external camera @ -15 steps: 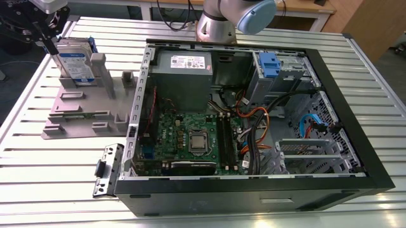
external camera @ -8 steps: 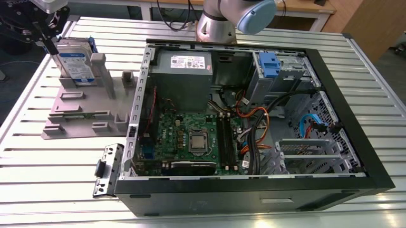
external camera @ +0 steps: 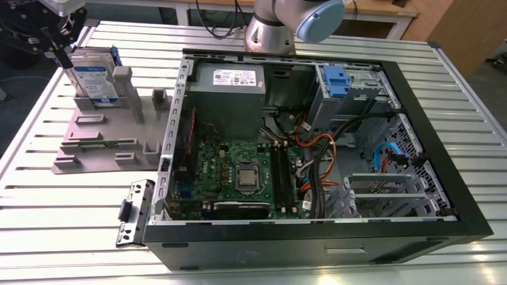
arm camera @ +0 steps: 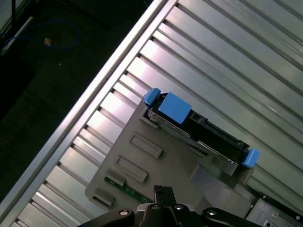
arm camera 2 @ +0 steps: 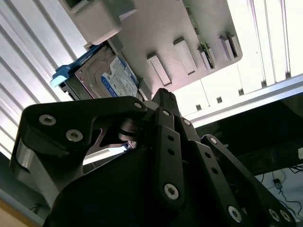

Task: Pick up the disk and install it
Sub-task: 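Pick up the disk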

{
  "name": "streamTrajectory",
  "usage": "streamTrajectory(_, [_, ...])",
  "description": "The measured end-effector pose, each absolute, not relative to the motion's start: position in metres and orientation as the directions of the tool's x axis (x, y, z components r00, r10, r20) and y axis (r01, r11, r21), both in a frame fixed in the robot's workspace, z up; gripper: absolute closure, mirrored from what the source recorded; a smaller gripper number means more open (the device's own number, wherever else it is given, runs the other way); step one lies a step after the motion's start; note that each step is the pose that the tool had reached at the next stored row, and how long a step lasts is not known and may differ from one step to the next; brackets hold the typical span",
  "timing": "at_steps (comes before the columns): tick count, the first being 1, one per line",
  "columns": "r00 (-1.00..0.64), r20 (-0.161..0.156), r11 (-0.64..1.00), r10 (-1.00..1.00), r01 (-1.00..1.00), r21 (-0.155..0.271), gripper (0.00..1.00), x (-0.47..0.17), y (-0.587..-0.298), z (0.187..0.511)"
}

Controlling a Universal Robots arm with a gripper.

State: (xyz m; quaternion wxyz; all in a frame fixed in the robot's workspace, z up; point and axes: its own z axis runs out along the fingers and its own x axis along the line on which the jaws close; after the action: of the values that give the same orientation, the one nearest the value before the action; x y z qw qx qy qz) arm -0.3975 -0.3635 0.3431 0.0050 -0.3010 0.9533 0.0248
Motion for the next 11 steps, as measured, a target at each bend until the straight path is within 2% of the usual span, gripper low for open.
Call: streamTrajectory(11, [-0.806, -0.024, 0.805, -0.591, -0.592, 0.044, 0.9, -0.3975, -0.3636, 0.3431])
